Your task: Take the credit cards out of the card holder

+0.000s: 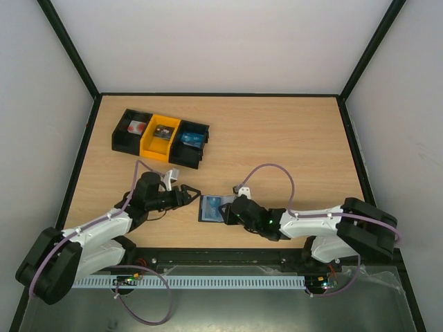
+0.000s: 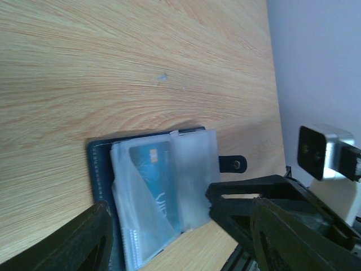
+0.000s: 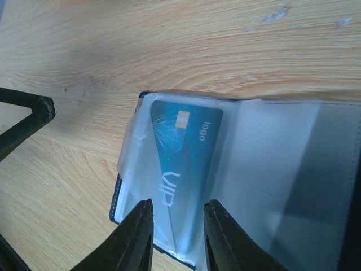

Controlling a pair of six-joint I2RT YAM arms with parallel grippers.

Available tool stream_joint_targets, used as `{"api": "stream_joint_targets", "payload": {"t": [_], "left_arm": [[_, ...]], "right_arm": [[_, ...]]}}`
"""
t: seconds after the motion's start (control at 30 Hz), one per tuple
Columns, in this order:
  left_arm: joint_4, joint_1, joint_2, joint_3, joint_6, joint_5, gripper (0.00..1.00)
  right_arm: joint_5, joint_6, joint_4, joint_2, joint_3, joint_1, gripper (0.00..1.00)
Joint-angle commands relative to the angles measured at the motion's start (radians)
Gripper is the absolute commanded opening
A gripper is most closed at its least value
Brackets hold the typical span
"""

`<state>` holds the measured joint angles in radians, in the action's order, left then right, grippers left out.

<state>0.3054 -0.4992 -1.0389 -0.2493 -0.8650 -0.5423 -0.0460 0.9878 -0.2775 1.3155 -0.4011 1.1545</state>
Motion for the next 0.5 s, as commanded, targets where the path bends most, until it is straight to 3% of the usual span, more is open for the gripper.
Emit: {"api": "stream_joint_targets", "payload": {"t": [0.0,0.47], "left_arm": [[0.091,-0.031,-0.012,0.002,-0.037,0.016,0.68],[0.169,-0.069,-0.045,0.037,-0.081,0.021,0.68]], "right_arm": [[0.025,0.003,-0.053,0.049,-0.041,0.004,0.25],[0.007,-0.02,-0.011,0.147,-0.054,0.001,0.23]]}}
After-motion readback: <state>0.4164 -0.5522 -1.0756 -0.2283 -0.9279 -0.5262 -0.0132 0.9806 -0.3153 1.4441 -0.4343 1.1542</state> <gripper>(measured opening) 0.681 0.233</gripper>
